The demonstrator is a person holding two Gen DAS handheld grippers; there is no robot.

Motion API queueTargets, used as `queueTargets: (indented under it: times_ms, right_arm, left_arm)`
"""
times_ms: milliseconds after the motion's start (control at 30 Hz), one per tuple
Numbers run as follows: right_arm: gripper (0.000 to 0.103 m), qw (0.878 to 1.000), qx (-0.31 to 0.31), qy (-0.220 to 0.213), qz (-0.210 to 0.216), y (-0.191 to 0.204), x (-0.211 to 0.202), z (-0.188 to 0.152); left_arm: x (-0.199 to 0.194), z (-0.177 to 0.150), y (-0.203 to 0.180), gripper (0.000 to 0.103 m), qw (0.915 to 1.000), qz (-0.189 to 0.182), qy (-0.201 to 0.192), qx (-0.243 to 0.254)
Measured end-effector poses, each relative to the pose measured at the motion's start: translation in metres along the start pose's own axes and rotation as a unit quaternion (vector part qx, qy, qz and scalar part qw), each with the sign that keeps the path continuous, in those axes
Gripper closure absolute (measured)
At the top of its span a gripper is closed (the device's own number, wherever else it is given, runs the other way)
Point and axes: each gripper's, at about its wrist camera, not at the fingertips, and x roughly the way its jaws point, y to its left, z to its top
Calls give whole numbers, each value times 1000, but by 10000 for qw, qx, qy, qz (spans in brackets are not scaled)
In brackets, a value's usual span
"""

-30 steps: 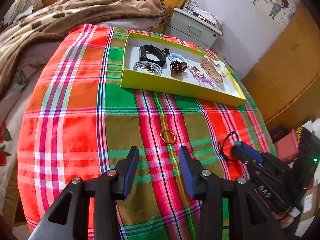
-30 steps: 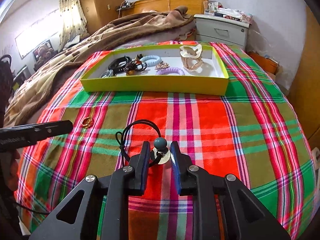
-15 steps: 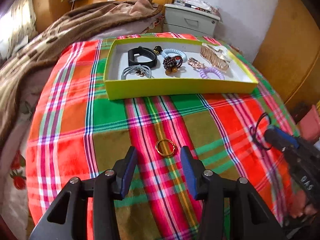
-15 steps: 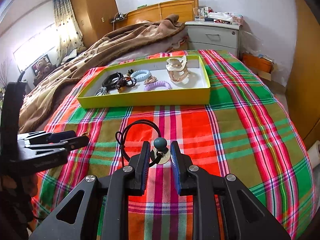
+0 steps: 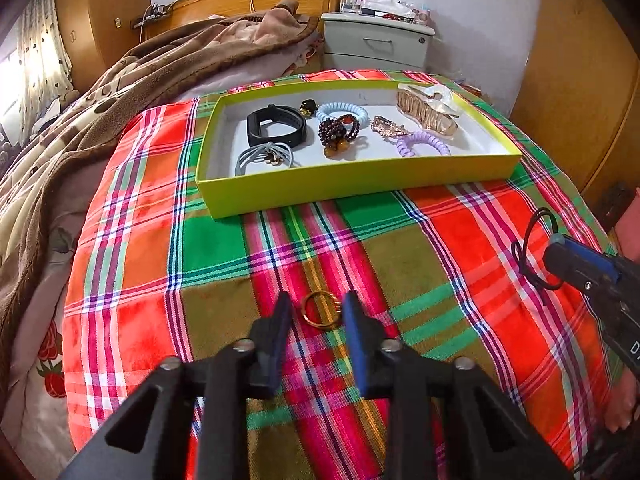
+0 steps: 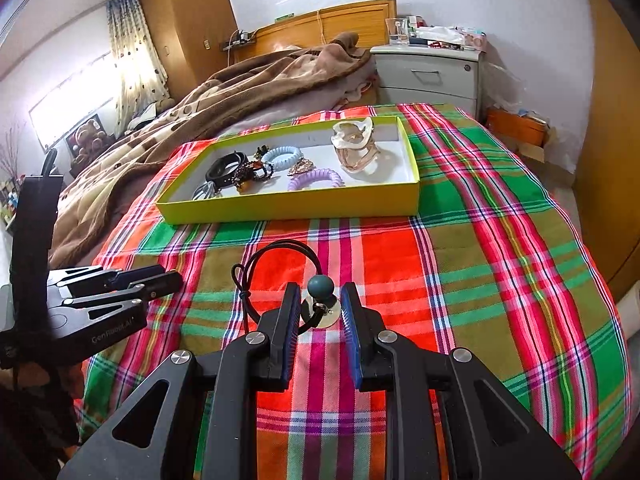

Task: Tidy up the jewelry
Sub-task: 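Grasp the gold ring with the left tool while the right tool holds the hair tie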

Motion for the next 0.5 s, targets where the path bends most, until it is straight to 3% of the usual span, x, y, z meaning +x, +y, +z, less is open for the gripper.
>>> queueTargets:
  times_ms: [500]
  right_arm:
    - [82, 10000, -24, -46, -49, 2, -1, 5]
  left_arm:
    - [-12, 1, 8, 80, 9994, -236, -125, -210]
